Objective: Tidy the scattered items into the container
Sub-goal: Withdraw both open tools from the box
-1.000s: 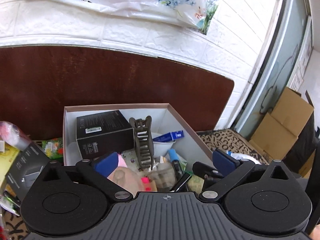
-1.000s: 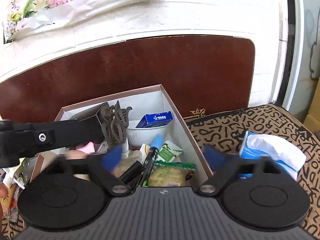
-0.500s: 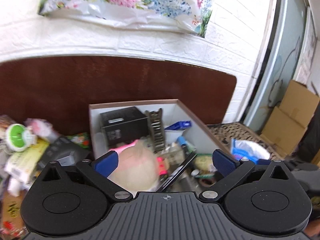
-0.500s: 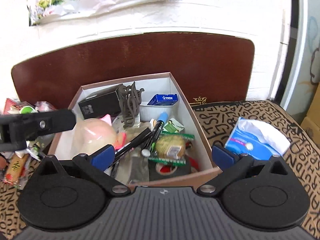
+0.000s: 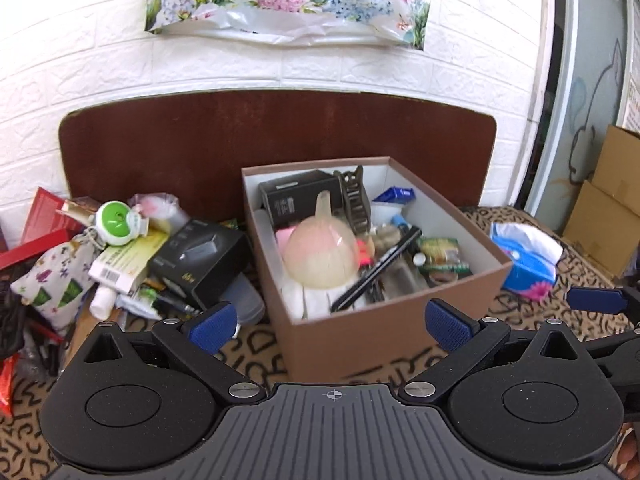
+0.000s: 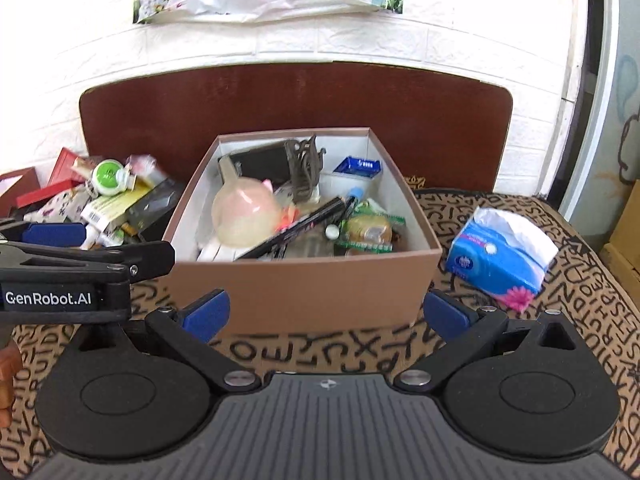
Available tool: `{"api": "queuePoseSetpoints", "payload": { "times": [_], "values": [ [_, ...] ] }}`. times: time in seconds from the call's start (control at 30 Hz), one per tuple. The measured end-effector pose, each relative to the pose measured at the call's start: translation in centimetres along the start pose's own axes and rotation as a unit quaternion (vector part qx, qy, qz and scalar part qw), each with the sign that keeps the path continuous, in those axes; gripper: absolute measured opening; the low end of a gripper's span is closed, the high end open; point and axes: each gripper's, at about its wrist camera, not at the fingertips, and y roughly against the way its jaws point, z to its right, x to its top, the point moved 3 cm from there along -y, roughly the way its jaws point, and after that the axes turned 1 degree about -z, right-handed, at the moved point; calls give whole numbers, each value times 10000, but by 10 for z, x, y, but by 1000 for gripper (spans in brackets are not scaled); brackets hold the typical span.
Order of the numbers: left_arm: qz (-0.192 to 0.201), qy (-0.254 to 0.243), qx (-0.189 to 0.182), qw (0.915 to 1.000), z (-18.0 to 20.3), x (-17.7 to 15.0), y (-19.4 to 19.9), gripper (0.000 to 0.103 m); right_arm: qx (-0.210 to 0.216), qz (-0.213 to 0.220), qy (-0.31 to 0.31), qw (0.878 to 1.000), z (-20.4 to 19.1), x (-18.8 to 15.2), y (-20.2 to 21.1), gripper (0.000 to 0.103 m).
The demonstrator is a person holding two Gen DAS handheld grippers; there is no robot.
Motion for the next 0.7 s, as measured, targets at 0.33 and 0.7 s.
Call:
{"api": "queuePoseSetpoints", "payload": {
  "times": [0.33,0.7],
  "values": [
    [-56,-9,83,9999,-4,-18,25,103,-61,-174,160,9997,-12,-20,13,103],
    [-177,29,40,9998,-6,-29,29,103,-57,-334,97,9994,-14,-33,14,103]
  ]
}}
